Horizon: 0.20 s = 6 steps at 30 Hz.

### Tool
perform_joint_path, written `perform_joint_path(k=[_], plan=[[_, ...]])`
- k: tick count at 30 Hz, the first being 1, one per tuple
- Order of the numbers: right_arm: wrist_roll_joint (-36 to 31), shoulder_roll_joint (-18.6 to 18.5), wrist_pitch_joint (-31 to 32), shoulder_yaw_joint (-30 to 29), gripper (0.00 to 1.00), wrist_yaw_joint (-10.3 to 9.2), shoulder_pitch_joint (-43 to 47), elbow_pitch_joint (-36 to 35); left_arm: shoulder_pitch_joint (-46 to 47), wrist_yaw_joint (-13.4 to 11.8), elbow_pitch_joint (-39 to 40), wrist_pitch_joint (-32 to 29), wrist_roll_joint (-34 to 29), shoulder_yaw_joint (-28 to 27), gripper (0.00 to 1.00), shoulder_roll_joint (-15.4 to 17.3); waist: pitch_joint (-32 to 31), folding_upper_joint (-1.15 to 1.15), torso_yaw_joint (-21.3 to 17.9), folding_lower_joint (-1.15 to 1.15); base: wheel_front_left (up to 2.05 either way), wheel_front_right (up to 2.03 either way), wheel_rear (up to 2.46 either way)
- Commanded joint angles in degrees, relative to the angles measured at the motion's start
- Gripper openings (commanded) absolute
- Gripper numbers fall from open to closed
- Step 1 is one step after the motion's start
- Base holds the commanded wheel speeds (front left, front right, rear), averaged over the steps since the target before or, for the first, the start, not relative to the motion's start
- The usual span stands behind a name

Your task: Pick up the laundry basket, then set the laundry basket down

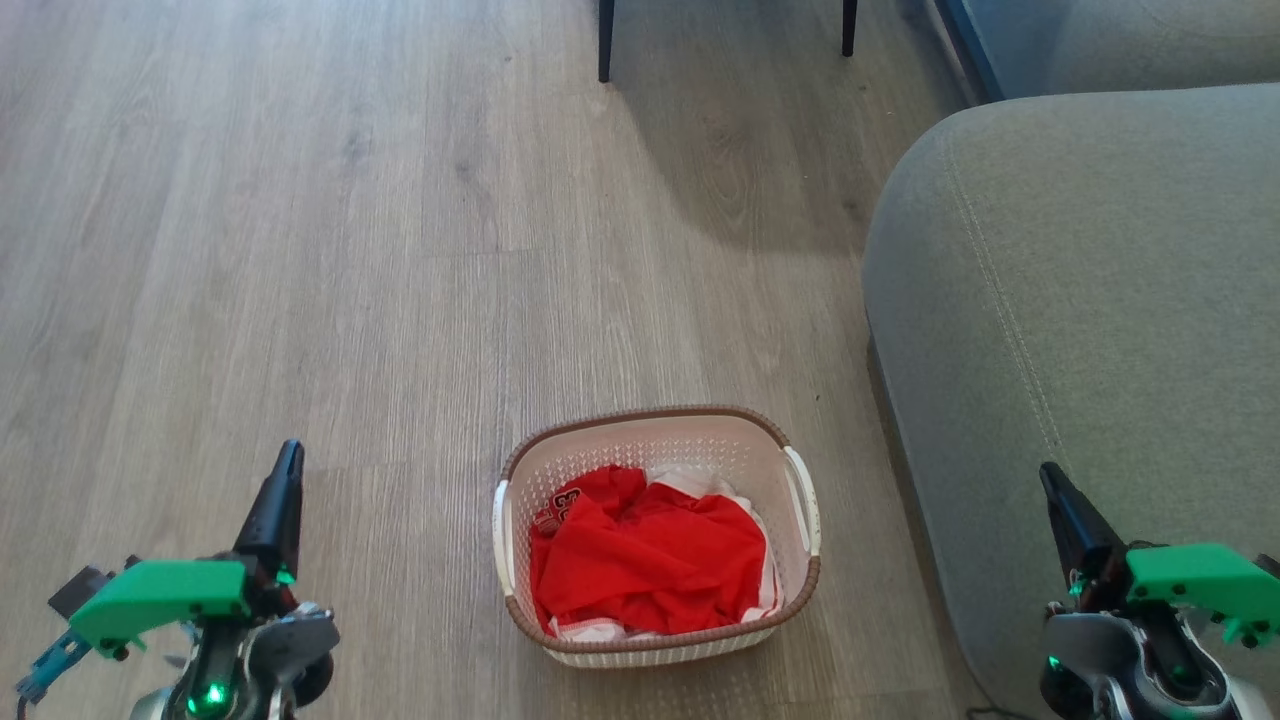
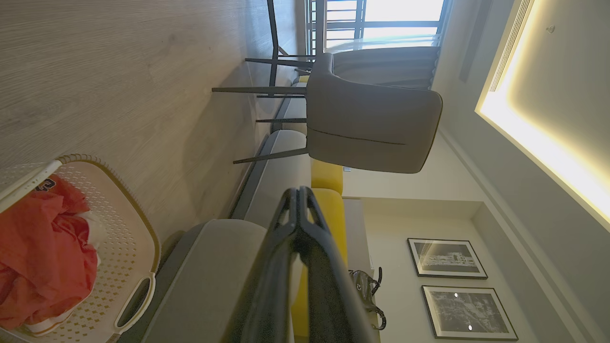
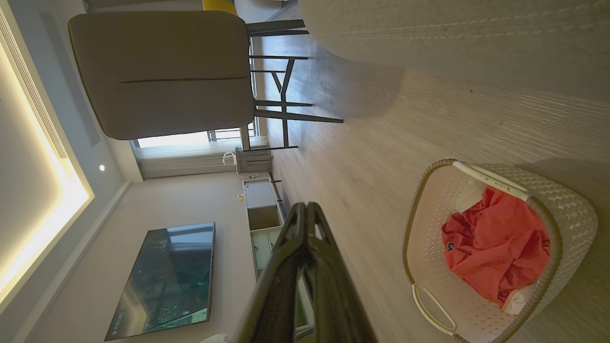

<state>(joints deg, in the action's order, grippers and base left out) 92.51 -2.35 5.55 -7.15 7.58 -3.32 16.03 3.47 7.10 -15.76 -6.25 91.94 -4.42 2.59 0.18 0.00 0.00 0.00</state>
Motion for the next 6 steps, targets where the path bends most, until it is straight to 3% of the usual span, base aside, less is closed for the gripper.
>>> perform_joint_path(k=[1,6], plan=[[0.01,-0.87,0.59,1.05,0.0,-0.09,-2.82,-2.03,2.72,0.38,1.7,-0.25,0.22,-2.11,0.0,0.29,0.0,0.0,0.0,0.0,0.0,0.0,0.0],[-0.02,-0.85,0.61,1.03,0.0,-0.09,-2.82,-2.03,2.72,0.38,1.71,-0.25,0.22,-2.11,0.0,0.29,0.0,0.0,0.0,0.0,0.0,0.0,0.0]])
